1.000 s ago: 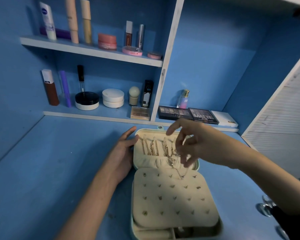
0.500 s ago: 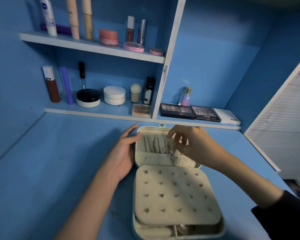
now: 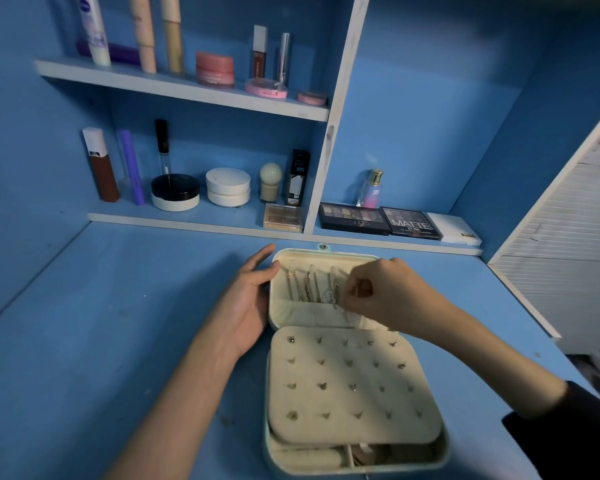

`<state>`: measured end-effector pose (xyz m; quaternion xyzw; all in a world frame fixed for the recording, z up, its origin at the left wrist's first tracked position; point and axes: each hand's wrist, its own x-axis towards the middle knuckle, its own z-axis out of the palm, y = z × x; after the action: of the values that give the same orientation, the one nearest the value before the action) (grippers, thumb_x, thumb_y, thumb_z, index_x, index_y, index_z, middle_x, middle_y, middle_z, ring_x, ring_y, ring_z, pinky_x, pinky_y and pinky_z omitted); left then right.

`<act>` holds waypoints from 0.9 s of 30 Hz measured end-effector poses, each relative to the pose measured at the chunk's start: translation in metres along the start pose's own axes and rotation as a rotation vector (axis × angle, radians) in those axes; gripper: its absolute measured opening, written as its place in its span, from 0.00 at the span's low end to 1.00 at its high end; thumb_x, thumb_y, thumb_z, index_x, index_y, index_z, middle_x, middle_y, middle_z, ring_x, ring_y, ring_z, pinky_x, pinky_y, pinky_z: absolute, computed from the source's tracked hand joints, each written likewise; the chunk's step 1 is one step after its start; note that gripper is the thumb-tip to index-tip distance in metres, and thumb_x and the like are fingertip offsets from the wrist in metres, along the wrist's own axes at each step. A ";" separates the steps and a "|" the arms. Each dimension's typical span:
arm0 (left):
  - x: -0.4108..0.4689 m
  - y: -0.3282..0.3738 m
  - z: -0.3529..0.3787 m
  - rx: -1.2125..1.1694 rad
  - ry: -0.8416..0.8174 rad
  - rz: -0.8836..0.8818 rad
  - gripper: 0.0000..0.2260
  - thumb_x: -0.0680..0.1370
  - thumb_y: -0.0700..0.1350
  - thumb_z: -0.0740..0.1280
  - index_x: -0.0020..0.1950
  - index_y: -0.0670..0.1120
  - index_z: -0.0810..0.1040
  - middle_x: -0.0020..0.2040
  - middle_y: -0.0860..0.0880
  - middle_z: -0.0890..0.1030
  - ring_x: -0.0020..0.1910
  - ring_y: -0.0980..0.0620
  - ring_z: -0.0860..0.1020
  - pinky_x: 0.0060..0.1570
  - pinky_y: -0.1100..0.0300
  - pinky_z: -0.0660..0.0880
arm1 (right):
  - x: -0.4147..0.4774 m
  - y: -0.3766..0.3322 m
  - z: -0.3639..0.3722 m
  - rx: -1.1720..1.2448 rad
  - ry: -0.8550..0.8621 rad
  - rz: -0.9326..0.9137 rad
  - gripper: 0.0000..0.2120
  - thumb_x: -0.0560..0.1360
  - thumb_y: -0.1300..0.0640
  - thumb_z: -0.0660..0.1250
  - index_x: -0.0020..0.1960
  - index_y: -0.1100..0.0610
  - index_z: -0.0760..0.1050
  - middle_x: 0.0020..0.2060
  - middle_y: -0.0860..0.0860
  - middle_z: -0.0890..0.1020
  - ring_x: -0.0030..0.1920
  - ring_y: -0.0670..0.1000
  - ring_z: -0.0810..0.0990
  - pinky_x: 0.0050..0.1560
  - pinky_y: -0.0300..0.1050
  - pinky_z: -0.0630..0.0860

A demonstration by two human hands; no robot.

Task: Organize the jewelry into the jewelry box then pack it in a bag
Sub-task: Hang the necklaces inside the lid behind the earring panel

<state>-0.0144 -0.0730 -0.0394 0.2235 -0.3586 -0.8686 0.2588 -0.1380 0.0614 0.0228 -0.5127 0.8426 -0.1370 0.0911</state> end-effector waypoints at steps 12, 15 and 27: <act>-0.001 0.000 0.001 0.001 -0.001 -0.004 0.19 0.79 0.36 0.60 0.69 0.49 0.70 0.46 0.45 0.82 0.45 0.49 0.80 0.35 0.56 0.76 | 0.000 0.011 0.001 0.062 -0.116 -0.029 0.03 0.73 0.54 0.68 0.45 0.52 0.79 0.36 0.41 0.76 0.34 0.40 0.73 0.33 0.26 0.68; 0.000 0.000 0.001 -0.010 -0.002 -0.004 0.19 0.79 0.36 0.60 0.69 0.48 0.70 0.47 0.45 0.82 0.46 0.48 0.79 0.38 0.55 0.76 | -0.002 0.011 0.002 0.009 -0.124 -0.068 0.04 0.73 0.54 0.67 0.41 0.53 0.78 0.36 0.42 0.76 0.36 0.41 0.73 0.34 0.29 0.69; -0.001 0.001 0.001 -0.008 -0.003 -0.012 0.19 0.79 0.36 0.59 0.69 0.49 0.70 0.48 0.45 0.81 0.46 0.48 0.79 0.37 0.55 0.76 | -0.006 0.016 -0.002 0.020 -0.141 -0.204 0.05 0.74 0.58 0.65 0.47 0.53 0.79 0.39 0.49 0.78 0.37 0.43 0.72 0.37 0.31 0.68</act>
<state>-0.0137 -0.0726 -0.0382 0.2232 -0.3542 -0.8719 0.2538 -0.1492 0.0743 0.0199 -0.6033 0.7761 -0.1178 0.1408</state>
